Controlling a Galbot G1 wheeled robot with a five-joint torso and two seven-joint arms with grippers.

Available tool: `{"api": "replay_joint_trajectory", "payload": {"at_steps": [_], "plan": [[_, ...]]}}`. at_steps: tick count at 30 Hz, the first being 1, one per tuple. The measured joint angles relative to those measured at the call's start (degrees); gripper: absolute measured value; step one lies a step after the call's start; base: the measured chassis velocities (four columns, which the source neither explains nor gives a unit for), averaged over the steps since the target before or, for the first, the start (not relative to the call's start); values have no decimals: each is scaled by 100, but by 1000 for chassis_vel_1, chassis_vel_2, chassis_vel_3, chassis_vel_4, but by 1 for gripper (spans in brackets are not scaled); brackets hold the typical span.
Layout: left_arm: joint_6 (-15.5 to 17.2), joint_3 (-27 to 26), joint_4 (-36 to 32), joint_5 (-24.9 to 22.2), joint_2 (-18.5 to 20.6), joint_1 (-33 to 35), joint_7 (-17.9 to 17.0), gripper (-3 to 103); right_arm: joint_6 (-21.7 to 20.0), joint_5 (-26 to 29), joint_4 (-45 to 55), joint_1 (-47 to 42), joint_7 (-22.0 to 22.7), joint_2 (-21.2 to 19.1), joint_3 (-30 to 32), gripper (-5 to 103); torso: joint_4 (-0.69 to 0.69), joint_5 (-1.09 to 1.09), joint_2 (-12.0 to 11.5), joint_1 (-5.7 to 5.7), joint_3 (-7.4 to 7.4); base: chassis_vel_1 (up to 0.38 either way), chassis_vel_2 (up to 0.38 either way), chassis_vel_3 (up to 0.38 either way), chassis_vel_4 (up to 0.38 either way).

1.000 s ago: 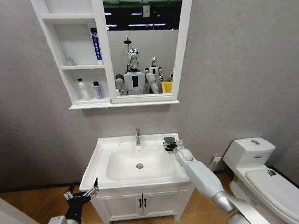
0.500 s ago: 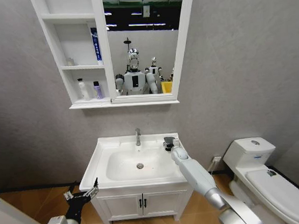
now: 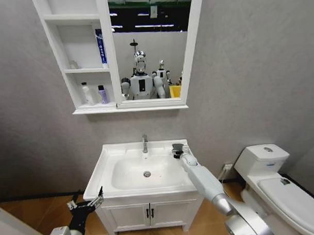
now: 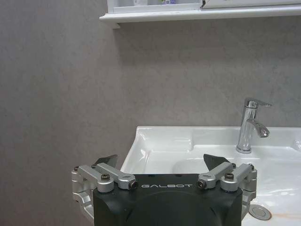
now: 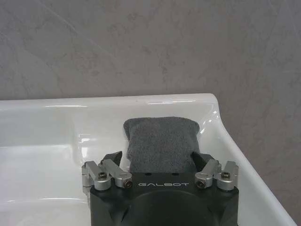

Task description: Move facial cleanser and shampoo from washbasin to cabinet, then wipe washbasin with towel.

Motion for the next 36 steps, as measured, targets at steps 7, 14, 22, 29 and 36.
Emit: {"api": "replay_joint_trajectory", "payload": {"at_steps": [7,14,22,29,36], "plan": [[0,0,0,0,0,0,0,100,18,10,-27,2,18,29,10,65,0,0,0,0,0,0,0,0,0],[0,0,0,0,0,0,0,100,30,55,85,-141,68,-23,60,37,0,0,0,0,0,0,0,0,0],[0,0,0,0,0,0,0,100,6,148,723,-426,135,-254,-243,10,-2,1,0,0,0,0,0,0,0],[0,0,0,0,0,0,0,100,-371,706,2271,-875,1147,-406,-573,2,1,-1,0,0,0,0,0,0,0],[0,0,0,0,0,0,0,100,-938,880,3058,-1466,2137,-252,-712,2,1,0,0,0,0,0,0,0,0]]}}
